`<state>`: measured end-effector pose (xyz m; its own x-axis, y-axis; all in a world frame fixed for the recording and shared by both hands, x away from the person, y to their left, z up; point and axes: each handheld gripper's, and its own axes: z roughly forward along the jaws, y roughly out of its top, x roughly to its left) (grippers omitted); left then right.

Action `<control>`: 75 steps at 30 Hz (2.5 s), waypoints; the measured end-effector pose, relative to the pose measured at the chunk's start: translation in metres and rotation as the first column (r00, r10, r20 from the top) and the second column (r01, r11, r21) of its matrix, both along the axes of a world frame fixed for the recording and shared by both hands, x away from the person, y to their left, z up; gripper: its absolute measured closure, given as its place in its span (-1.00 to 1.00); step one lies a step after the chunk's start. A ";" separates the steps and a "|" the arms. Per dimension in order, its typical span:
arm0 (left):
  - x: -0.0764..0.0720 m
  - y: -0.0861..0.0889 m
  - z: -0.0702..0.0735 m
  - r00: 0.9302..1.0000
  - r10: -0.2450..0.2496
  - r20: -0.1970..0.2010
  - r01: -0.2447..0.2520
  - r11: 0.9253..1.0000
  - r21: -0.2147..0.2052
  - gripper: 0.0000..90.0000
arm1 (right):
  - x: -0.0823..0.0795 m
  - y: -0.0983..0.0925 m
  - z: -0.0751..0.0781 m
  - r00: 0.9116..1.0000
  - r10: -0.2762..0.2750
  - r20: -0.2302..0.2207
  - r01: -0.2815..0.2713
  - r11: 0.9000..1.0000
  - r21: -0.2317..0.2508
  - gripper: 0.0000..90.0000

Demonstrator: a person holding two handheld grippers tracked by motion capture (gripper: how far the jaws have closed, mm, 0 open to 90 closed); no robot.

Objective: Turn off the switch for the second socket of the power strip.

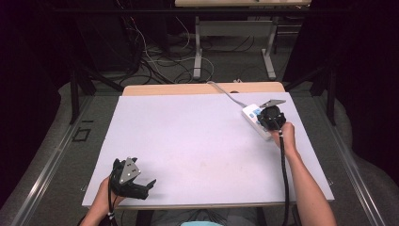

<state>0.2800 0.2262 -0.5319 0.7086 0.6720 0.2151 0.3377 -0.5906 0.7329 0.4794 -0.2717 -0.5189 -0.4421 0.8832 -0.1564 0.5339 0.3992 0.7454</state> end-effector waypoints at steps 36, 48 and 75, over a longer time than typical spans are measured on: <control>-0.002 0.000 0.000 1.000 0.003 0.003 -0.003 1.000 -0.002 -1.00 | -0.022 -0.009 0.021 0.996 0.087 -0.004 -0.085 0.981 0.173 -1.00; -0.001 0.001 0.000 1.000 0.006 -0.003 -0.006 1.000 0.002 -1.00 | -0.037 -0.006 0.024 0.992 0.124 -0.007 -0.121 0.976 0.180 -1.00; -0.001 0.002 0.000 1.000 0.011 -0.004 -0.011 1.000 0.001 -1.00 | -0.123 0.017 0.032 0.966 0.256 0.047 -0.260 0.956 0.138 -1.00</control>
<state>0.2785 0.2279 -0.5324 0.7017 0.6799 0.2131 0.3469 -0.5872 0.7313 0.3563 -0.2545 -0.4865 -0.6549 0.7538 -0.0537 0.4047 0.4098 0.8175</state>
